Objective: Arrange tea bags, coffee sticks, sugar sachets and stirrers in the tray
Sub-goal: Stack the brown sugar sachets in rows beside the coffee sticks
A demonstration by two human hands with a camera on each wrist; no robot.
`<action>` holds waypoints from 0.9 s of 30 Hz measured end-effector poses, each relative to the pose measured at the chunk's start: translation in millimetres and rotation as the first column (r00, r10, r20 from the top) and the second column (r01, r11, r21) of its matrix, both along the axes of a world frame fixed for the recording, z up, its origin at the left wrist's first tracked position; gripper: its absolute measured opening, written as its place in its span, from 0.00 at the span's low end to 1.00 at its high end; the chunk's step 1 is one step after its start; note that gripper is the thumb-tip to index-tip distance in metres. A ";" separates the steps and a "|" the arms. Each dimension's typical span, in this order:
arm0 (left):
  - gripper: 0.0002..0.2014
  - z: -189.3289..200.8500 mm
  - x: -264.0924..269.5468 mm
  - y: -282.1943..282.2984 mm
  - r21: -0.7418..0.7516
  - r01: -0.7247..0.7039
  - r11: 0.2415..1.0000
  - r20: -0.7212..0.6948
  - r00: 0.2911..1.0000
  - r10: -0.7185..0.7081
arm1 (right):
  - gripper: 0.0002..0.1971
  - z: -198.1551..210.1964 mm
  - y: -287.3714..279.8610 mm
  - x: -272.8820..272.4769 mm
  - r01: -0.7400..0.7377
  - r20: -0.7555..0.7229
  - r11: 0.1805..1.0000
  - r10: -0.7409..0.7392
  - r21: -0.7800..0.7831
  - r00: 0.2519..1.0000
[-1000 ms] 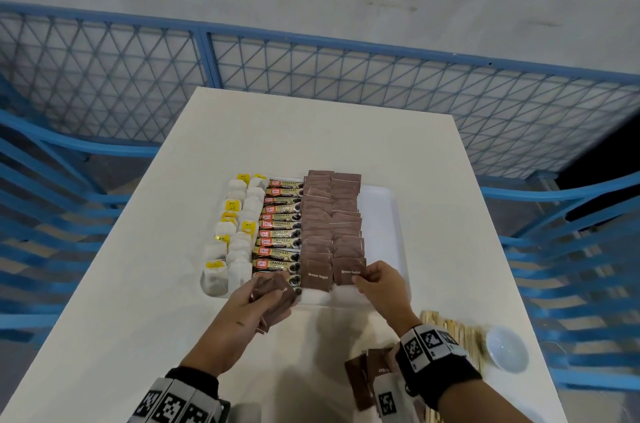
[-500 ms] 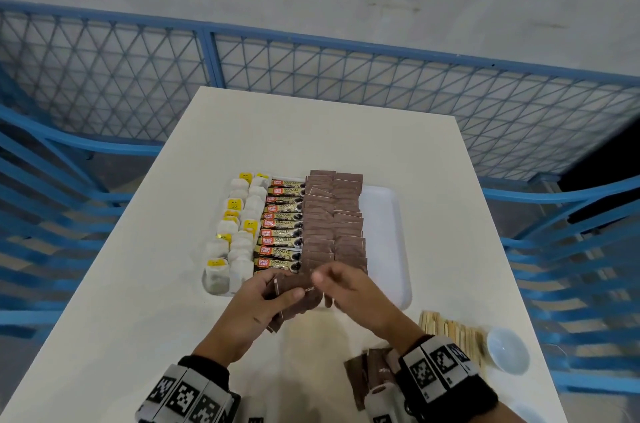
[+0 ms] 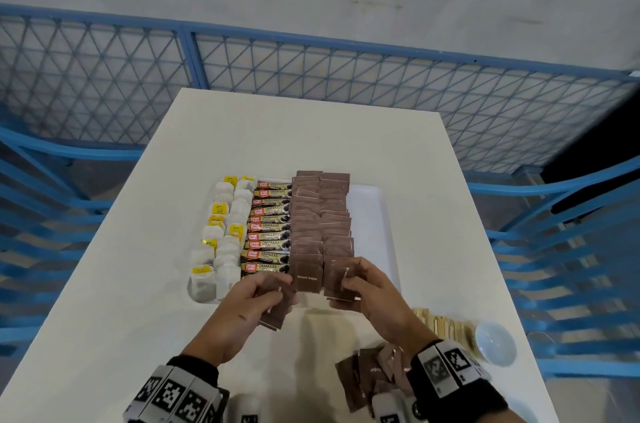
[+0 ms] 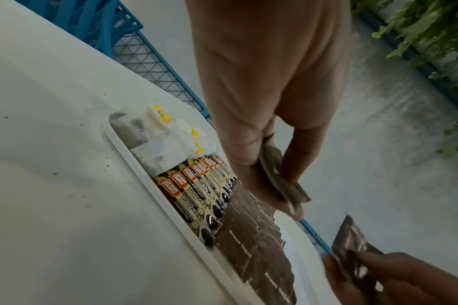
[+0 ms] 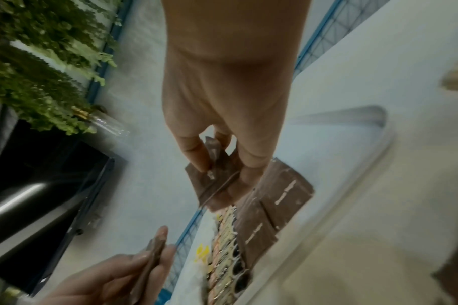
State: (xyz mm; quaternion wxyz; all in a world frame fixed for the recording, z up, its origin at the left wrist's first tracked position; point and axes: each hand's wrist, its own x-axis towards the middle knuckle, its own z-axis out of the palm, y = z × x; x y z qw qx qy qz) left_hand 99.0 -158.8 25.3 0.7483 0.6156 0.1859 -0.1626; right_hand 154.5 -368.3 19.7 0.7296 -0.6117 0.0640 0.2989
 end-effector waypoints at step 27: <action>0.16 -48.3 73.7 -31.4 0.956 0.217 0.198 -0.045 0.774 -0.632 | 0.13 -52.9 -12.6 39.0 0.120 0.459 0.539 0.556 -0.834 0.693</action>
